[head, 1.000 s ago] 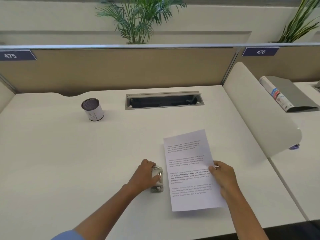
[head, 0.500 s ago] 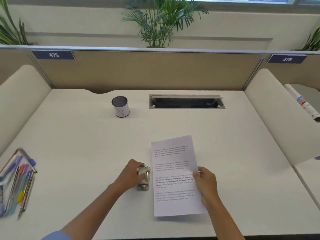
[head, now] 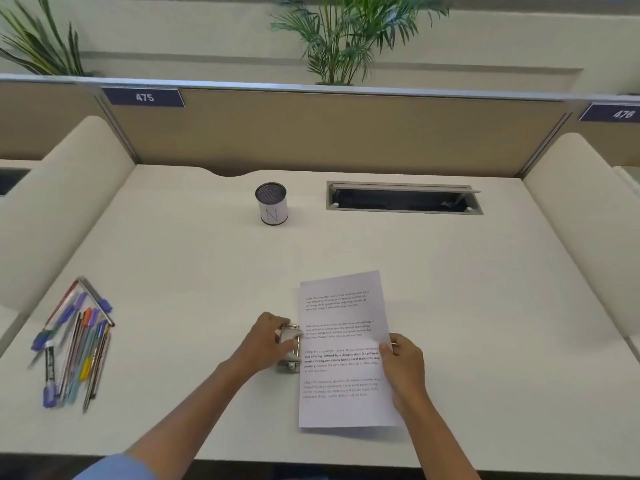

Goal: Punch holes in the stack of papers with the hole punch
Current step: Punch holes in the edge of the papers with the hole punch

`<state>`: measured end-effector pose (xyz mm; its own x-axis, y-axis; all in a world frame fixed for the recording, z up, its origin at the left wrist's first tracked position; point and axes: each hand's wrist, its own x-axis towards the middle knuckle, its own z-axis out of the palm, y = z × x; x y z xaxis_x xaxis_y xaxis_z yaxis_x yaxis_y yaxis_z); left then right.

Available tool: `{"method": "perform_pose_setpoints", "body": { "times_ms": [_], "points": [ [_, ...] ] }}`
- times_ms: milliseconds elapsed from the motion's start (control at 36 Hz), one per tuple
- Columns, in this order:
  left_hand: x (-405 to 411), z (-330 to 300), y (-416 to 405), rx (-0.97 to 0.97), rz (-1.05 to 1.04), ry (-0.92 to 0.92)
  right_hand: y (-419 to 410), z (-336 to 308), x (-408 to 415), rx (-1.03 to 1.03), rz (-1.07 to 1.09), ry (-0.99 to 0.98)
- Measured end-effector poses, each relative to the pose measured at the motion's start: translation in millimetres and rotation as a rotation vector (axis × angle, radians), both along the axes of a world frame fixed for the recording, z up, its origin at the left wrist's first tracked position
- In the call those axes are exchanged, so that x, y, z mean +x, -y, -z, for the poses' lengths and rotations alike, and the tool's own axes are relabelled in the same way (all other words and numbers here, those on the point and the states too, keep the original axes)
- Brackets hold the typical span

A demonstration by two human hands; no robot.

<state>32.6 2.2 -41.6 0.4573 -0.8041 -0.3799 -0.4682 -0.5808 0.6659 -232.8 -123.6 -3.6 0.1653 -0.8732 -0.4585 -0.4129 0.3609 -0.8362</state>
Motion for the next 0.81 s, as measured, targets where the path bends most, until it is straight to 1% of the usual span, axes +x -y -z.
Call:
{"method": "perform_pose_setpoints", "body": {
  "times_ms": [667, 806],
  "points": [
    [5.6, 0.6, -0.9, -0.005, -0.017, -0.013, -11.6, 12.2, 12.5, 0.093, 0.005, 0.019],
    [7.6, -0.4, 2.9, -0.027, -0.072, -0.045, -7.5, 15.9, 12.2, 0.113, 0.0, 0.025]
  ]
}}
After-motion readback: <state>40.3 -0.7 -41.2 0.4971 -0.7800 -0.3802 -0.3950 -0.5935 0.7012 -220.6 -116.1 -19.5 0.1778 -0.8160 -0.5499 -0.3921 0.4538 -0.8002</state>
